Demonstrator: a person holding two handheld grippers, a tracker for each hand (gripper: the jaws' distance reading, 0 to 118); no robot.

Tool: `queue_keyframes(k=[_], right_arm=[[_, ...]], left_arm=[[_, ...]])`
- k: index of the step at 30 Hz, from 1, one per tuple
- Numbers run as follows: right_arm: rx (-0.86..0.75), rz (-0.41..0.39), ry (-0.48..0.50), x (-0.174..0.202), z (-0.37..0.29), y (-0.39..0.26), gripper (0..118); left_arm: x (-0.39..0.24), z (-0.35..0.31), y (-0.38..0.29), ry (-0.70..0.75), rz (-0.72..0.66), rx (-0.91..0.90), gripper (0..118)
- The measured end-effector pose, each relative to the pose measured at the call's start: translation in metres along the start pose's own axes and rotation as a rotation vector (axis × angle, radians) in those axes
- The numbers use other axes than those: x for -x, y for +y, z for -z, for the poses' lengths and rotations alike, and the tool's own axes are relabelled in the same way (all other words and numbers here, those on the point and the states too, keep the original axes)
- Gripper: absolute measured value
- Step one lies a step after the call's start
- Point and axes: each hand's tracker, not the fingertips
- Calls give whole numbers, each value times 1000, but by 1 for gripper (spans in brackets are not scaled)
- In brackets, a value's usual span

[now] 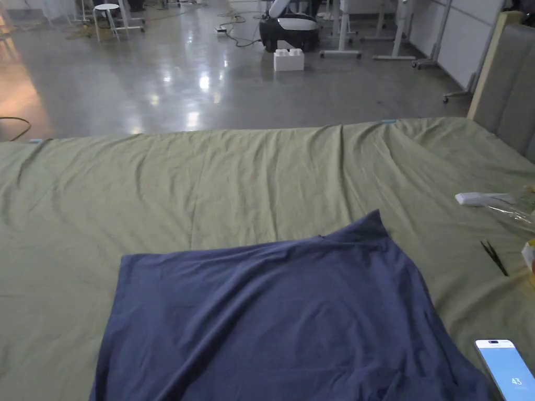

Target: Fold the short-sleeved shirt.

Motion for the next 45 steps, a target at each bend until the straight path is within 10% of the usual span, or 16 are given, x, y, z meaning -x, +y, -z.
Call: queue_keyframes(k=[12,26,28,31,36,45], right_arm=[[-179,-13,77,25,-2,65,4],[-21,-113,95,84,177,192,4],[26,-161,57,91,198,193,18],[92,-173,48,90,222,187,74],[61,-202,22,77,209,186,69],[-348,-278,258,90,5,166,70]], left_arm=[[17,-37,33,-45,-144,-177,8],[58,96,179,30,-117,-53,8],[57,108,183,31,-116,-36,33],[58,112,178,11,-137,-64,92],[60,76,173,25,-137,-200,91],[-8,-130,138,101,59,-697,91]])
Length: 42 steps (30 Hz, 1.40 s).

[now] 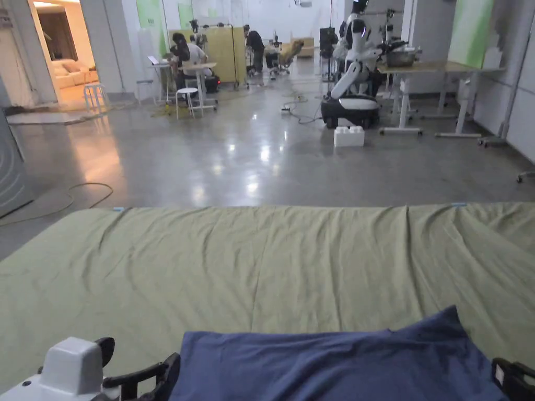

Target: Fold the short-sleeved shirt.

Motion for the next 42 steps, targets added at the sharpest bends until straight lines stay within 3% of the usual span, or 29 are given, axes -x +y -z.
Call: queue_keyframes(k=[6,8,9,10,11,12,13,15,16,18,26,30,31,33,34,37,40,41,42], right_arm=[[-230,16,0,51,-101,-9,70],[-259,17,-19,67,-123,-17,64],[-263,11,-21,62,-126,-25,51],[-272,3,-27,67,-134,-29,24],[-272,-6,-28,71,-140,-31,7],[-281,-21,-34,74,-144,-33,4],[-298,-39,-44,79,-150,-34,3],[-287,-41,-32,79,-154,-35,1],[-236,11,-26,78,-151,-38,0],[-262,-13,-34,79,-153,-37,0],[-237,15,-42,77,-141,-37,0],[-176,66,-2,72,-129,-52,0],[-157,78,3,70,-126,-57,0],[-121,91,9,69,-123,-66,0],[-102,94,10,67,-121,-70,0],[-49,104,-5,61,-116,-80,0],[-10,106,-27,55,-111,-88,0],[1,106,-33,53,-111,-89,0],[11,106,-43,51,-109,-90,0]], left_arm=[[-40,-91,9,74,-60,-192,88],[-52,-111,3,88,-80,-211,79],[-55,-116,1,96,-86,-211,70],[-58,-121,-2,119,-101,-211,50],[-61,-128,-5,130,-105,-213,32],[-62,-131,-6,134,-105,-211,14],[-63,-135,-7,140,-98,-207,3],[-65,-141,-10,139,-79,-208,0],[-63,-143,-9,111,-77,-191,0],[-65,-143,-13,105,-95,-182,0],[-55,-117,-12,79,-131,-140,0],[-28,-49,-49,119,-251,111,2],[-19,-30,-64,115,-277,150,23],[-3,11,-94,96,-326,262,79],[4,29,-109,96,-346,318,90],[23,72,-146,96,-429,382,80],[27,106,-175,149,-419,490,73],[26,116,-183,137,-391,507,64],[24,122,-189,137,-380,529,44]])
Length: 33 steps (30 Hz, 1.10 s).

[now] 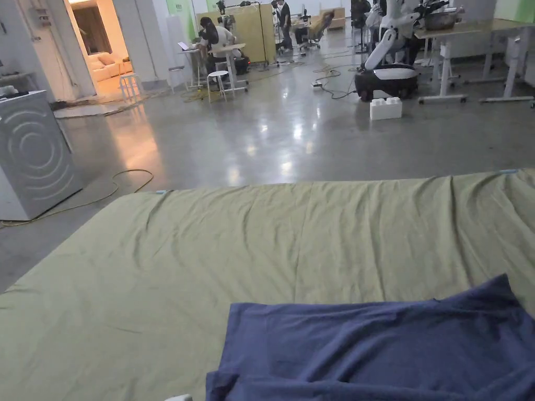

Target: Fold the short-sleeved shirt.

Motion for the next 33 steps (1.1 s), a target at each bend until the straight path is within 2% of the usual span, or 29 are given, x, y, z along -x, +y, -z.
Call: queue_keyframes(k=[1,2,3,4,7,9,10,11,12,13,16,17,18,20,21,22,23,24,25,26,27,29,31,33], right_arm=[[13,2,-13,-3,2,-2,0],[27,6,-23,-5,5,-3,0],[39,9,-31,-7,6,-4,0],[49,8,-38,-9,9,-6,0],[88,7,-42,-18,26,-10,0],[119,13,-53,-27,51,-9,1],[143,11,-61,-33,68,-8,12],[176,9,-76,-43,87,-8,33],[194,15,-88,-51,105,-9,56],[229,34,-115,-61,128,-12,73],[331,111,-194,-98,190,-27,68],[316,123,-217,-106,203,-35,65],[309,103,-214,-112,213,-41,62],[458,53,-252,-120,233,-53,56],[505,37,-235,-118,237,-58,55],[414,-40,-230,-110,231,-56,45],[427,-91,-217,-101,227,-51,22],[468,-57,-158,-97,228,-46,4],[484,-29,-110,-94,230,-45,3],[493,-73,-194,-88,231,-44,3],[491,-111,-202,-87,235,-43,3],[461,-82,-250,-86,224,-35,2],[408,-65,-360,-79,204,-26,2],[407,-47,-314,-75,185,-20,2]], left_arm=[[-1,10,-3,5,17,27,15],[-5,16,-5,38,38,53,9],[-8,14,-5,84,74,17,8],[-10,10,-5,12,63,11,8],[-15,16,-5,38,127,39,8],[-13,20,0,36,110,72,8],[-14,21,0,37,126,83,8],[-17,21,-1,38,137,95,7],[-21,21,-1,51,212,93,7],[-25,21,-2,59,255,94,7],[-29,26,-1,76,310,107,7],[-29,27,0,74,300,110,7],[-28,27,1,71,300,116,7],[-23,28,4,56,290,126,7],[-21,28,4,47,281,128,7],[-19,28,5,39,271,126,7],[-19,27,5,36,260,123,7],[-21,24,5,35,253,122,6],[-21,24,6,35,253,124,5],[-18,24,14,19,261,145,4],[-14,21,23,-8,243,182,4],[-2,7,31,-52,171,149,4],[-1,-14,32,-39,202,98,4],[0,-37,29,-59,199,81,4]])
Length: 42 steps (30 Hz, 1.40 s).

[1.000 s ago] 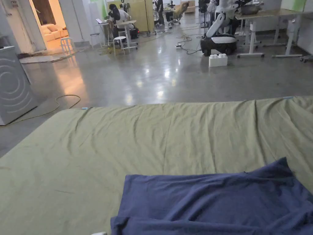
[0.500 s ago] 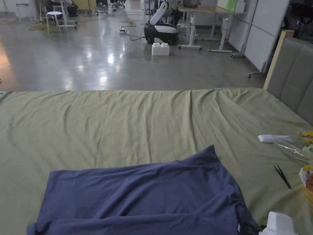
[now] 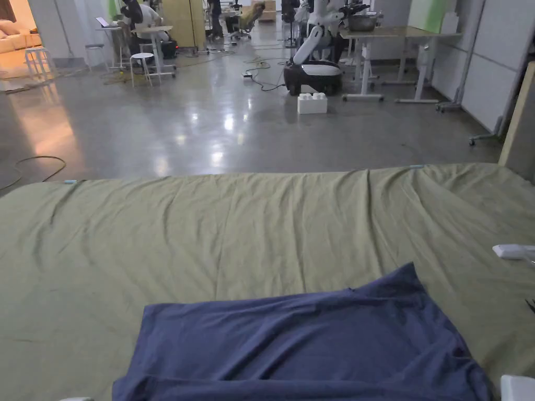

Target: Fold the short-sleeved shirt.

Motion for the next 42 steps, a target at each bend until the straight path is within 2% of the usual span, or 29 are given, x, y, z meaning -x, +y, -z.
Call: queue_keyframes(k=[4,8,15,16,17,18,19,20,21,24,26,29,32,38,40,41,42], right_arm=[[-19,-80,-43,-1,-39,-21,2],[20,-52,-9,-13,-71,-56,2],[13,-56,47,-13,-90,-87,2],[8,-57,56,-11,-88,-88,2],[-6,-54,76,-10,-86,-88,4],[-9,-46,77,-11,-81,-88,13],[-5,-40,71,-12,-77,-86,39],[11,-30,61,-13,-74,-84,56],[13,-24,61,-14,-74,-84,63],[-37,13,86,-22,-94,-80,62],[-131,30,141,-26,-120,-74,62],[-354,67,258,-26,-173,-64,69],[-518,86,334,-15,-215,-58,71],[-659,-22,286,21,-261,-49,71],[-667,-21,298,27,-267,-47,66],[-677,-23,307,29,-269,-47,60],[-683,-21,314,29,-270,-46,50]], left_arm=[[-5,-39,-16,-34,0,-24,4],[-8,-74,-51,8,34,-29,4],[12,-91,-87,-9,-52,-4,4],[13,-89,-90,-22,-67,-12,9],[14,-85,-94,-25,-69,-25,18],[12,-82,-96,-15,-67,-24,35],[10,-77,-99,45,-41,-23,62],[8,-79,-100,93,-2,-22,78],[6,-82,-101,101,14,-27,82],[-1,-114,-102,59,32,-150,82],[-11,-153,-97,34,77,-312,82],[-33,-218,-87,-14,119,-567,87],[-57,-257,-73,7,97,-698,87],[-98,-284,-68,74,95,-834,86],[-107,-287,-67,84,138,-839,79],[-110,-287,-67,76,148,-835,69],[-113,-287,-68,64,135,-831,53]])
